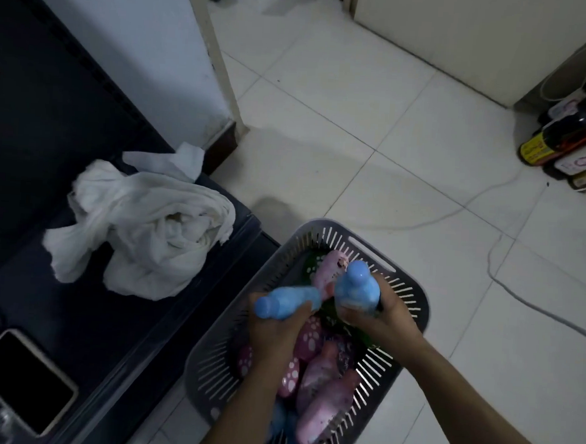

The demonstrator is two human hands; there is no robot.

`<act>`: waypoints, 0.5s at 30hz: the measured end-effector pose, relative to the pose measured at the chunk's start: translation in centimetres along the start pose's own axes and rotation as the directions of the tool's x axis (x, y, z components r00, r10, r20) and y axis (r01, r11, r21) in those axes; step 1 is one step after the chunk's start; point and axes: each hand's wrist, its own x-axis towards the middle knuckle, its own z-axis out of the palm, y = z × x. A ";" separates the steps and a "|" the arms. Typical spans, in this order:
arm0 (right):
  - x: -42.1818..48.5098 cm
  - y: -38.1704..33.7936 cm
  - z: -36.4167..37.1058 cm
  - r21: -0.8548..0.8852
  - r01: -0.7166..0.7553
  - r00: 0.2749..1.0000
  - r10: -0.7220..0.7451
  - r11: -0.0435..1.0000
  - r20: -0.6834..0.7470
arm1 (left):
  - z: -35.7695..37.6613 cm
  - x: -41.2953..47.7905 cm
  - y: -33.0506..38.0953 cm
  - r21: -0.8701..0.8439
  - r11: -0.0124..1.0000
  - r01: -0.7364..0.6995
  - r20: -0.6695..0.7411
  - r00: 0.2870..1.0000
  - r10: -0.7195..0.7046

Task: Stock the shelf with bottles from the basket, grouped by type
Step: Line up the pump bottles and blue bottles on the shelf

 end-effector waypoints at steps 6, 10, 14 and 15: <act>-5.2 -9.7 -0.4 0.087 0.034 0.999 -0.036 0.996 0.020 | -6.6 -6.9 5.9 -0.143 0.985 -0.092 0.065 0.993 0.102; -8.6 -17.1 -1.0 0.079 0.121 0.990 -0.126 0.990 0.064 | -11.1 -12.5 11.1 -0.383 0.912 -0.144 0.058 0.982 0.179; -12.1 -25.0 -1.5 0.047 0.244 0.958 -0.248 0.969 0.144 | -15.5 -17.2 15.0 -0.409 0.859 -0.308 0.050 0.932 0.358; -13.1 -27.1 -1.4 0.038 0.277 0.945 -0.279 0.960 0.172 | -16.7 -18.4 16.0 -0.408 0.846 -0.344 0.039 0.919 0.392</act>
